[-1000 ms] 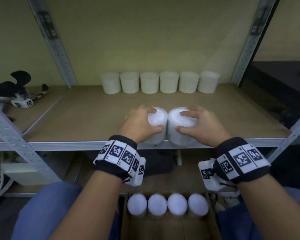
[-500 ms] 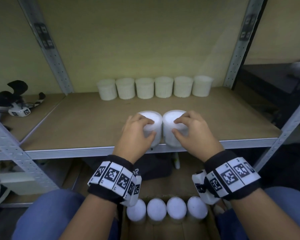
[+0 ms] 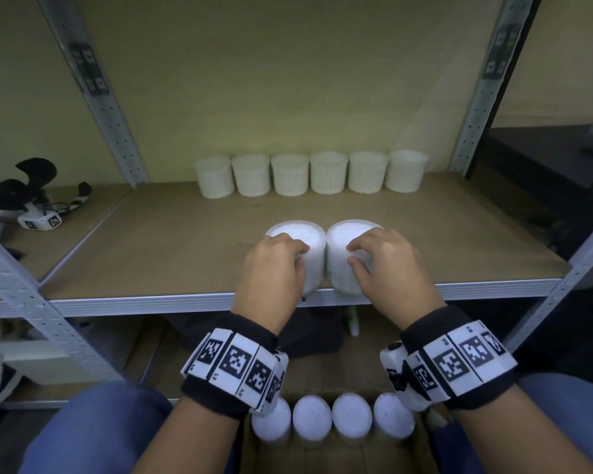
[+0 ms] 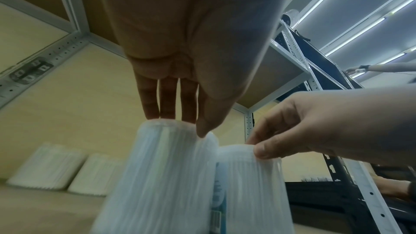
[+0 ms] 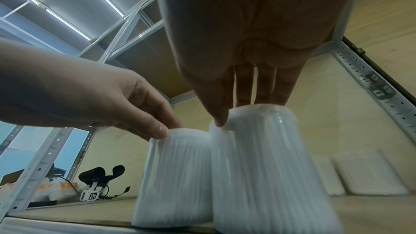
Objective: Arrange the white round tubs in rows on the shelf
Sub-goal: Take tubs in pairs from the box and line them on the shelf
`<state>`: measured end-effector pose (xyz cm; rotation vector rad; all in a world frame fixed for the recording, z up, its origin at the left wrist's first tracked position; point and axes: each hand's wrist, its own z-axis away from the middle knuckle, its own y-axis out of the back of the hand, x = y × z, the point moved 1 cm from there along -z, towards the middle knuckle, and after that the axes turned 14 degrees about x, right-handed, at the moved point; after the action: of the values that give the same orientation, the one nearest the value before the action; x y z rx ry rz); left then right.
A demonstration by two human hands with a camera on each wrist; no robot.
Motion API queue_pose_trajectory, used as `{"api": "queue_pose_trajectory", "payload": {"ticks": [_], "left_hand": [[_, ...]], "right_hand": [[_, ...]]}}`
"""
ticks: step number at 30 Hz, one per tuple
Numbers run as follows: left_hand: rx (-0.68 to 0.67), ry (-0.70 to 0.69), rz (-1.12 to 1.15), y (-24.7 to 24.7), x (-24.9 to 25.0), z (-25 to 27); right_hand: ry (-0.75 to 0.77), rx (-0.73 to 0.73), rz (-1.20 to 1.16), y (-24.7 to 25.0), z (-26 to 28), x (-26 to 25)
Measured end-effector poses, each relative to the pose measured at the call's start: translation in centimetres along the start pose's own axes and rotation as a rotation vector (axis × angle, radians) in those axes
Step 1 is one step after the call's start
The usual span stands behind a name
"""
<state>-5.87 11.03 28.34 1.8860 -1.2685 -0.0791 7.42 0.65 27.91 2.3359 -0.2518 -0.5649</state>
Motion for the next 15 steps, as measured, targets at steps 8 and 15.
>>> {"api": "queue_pose_trajectory", "payload": {"ticks": [8, 15], "left_hand": [[-0.039, -0.046, -0.063, -1.4, 1.0, -1.6], [-0.109, -0.050, -0.039, -4.8, 2.3, -4.2]], "right_hand": [[-0.082, -0.013, 0.034, -0.6, -1.3, 1.5], [-0.139, -0.014, 0.066, -0.2, -2.9, 4.9]]}}
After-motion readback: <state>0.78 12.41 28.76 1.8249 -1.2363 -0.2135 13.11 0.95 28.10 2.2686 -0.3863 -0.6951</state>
